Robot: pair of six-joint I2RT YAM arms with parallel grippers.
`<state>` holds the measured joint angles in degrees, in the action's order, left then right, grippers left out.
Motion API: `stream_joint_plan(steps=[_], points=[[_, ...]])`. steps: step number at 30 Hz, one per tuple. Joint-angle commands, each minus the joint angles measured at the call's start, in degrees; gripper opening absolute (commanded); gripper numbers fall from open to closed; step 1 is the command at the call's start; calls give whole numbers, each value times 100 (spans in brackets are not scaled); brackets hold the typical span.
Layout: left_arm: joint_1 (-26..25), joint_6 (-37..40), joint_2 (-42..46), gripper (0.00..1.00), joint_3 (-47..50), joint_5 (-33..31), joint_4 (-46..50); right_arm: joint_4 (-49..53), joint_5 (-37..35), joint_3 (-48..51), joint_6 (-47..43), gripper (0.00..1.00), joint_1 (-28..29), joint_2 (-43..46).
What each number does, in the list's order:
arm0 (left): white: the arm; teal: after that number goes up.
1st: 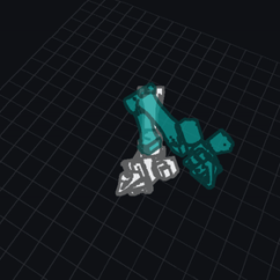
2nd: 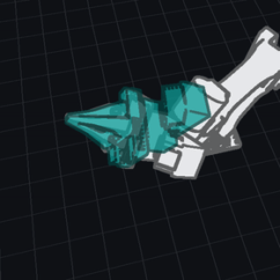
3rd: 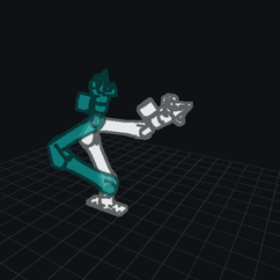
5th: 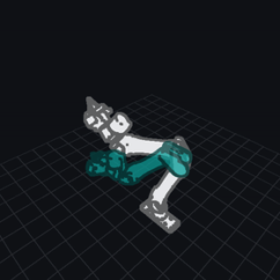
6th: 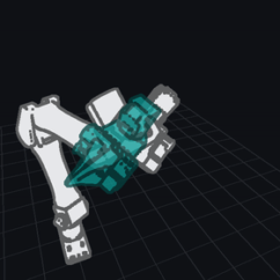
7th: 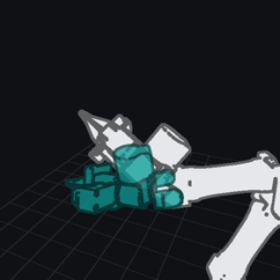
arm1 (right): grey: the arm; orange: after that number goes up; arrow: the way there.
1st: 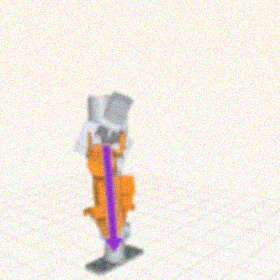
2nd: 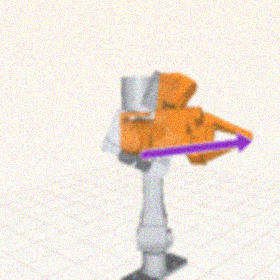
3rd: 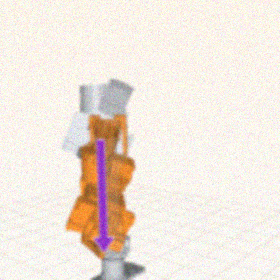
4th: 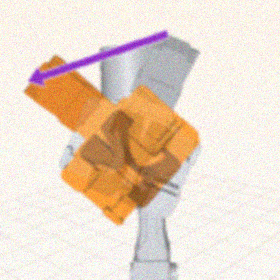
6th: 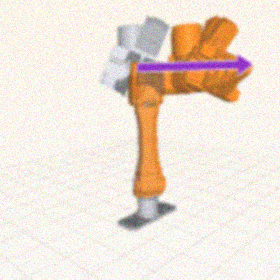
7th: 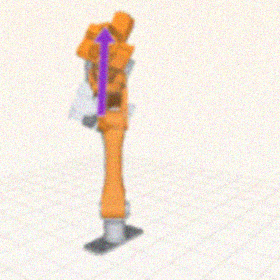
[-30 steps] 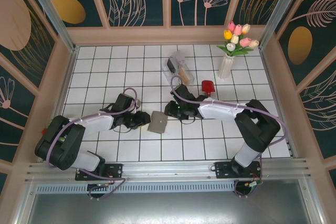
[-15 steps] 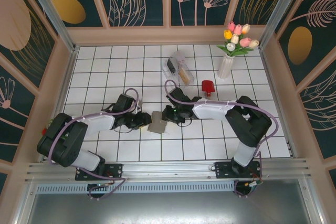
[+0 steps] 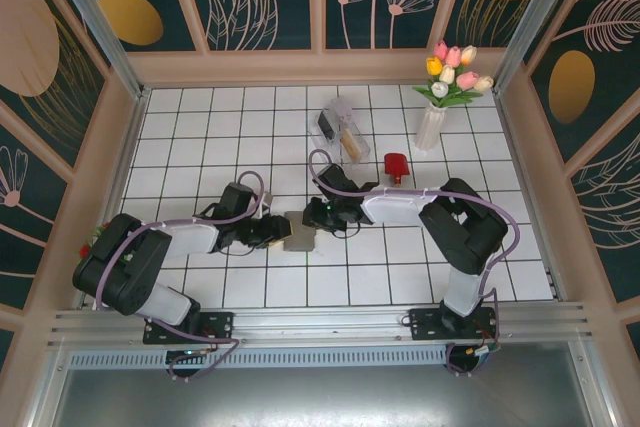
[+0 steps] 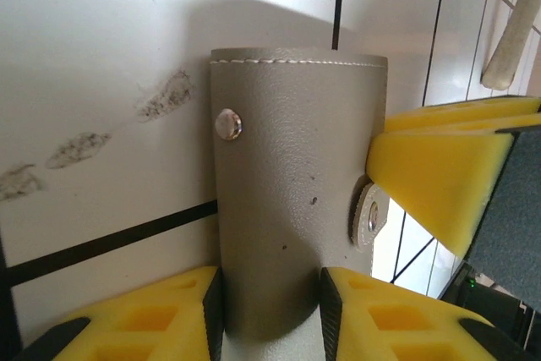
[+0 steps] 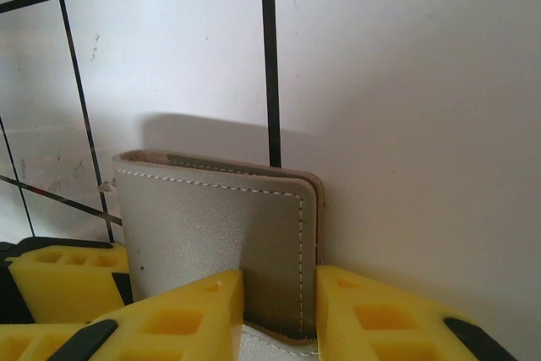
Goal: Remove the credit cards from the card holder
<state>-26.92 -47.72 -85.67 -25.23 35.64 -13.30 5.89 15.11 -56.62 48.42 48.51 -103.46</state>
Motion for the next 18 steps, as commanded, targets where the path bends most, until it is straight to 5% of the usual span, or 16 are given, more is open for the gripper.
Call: stream_joint_plan(steps=[1,10,18], points=[[-49,-310,-66,34,99,349,-873,-293,279,-55,38,29,44,-86],[-52,-432,473,19,584,-44,-1547,813,-1144,-377,-660,34,-26,615],[-51,-568,866,9,631,-117,-1821,1054,-1416,-251,-480,44,181,1225]])
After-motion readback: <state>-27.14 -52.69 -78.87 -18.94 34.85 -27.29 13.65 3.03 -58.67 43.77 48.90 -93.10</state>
